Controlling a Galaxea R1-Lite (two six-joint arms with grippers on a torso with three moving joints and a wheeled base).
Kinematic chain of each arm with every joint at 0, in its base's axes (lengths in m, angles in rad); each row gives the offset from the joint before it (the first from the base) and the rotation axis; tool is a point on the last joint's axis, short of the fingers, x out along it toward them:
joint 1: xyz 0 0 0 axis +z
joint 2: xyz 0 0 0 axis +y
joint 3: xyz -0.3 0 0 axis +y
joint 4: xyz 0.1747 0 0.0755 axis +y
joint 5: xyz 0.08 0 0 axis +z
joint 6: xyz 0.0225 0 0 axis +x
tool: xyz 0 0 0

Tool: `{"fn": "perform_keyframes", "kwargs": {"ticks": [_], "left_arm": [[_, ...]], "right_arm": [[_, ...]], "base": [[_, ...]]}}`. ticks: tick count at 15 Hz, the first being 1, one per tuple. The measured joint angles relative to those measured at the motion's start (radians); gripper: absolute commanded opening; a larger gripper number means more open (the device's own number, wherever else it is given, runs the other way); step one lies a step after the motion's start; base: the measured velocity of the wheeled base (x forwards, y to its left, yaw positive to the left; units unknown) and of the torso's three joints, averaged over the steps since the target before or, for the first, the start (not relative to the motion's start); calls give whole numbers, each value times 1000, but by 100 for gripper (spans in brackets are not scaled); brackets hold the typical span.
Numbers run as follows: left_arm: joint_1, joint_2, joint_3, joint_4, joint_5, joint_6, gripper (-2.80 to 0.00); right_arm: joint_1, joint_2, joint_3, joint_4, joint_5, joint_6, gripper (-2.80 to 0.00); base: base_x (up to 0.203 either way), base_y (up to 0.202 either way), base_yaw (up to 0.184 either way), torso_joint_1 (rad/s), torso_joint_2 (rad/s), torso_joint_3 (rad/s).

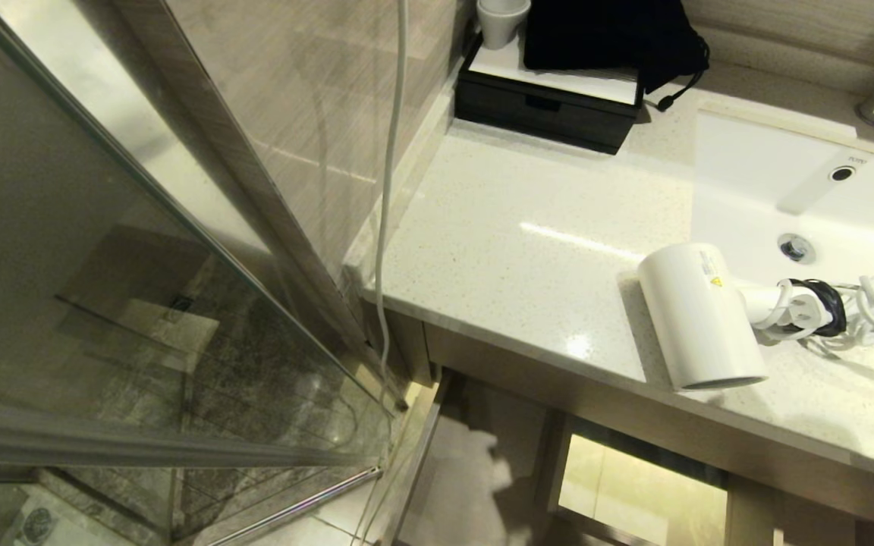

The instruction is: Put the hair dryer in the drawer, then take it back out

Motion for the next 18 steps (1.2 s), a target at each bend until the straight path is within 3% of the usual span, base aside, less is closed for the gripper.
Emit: {"fn": "perform_keyframes", "kwargs": {"ticks": [4,8,12,15,18], "left_arm": [[0,0,0,0,0,0,0],[0,0,0,0,0,0,0],[0,0,0,0,0,0,0],[0,0,0,0,0,0,0],[0,0,0,0,0,0,0]], "right_arm": [[43,124,-29,89,-158,-224,-280],[55,207,-89,119,-111,-246,-280],[57,239,-98,115,-116,-275,-280],[58,265,-97,109,-115,-350,-280],[58,301,-98,77,-107,-358,-280]], "base": [[0,0,0,0,0,0],[0,0,0,0,0,0],[0,0,0,0,0,0],[0,0,0,0,0,0],[0,0,0,0,0,0]]}}
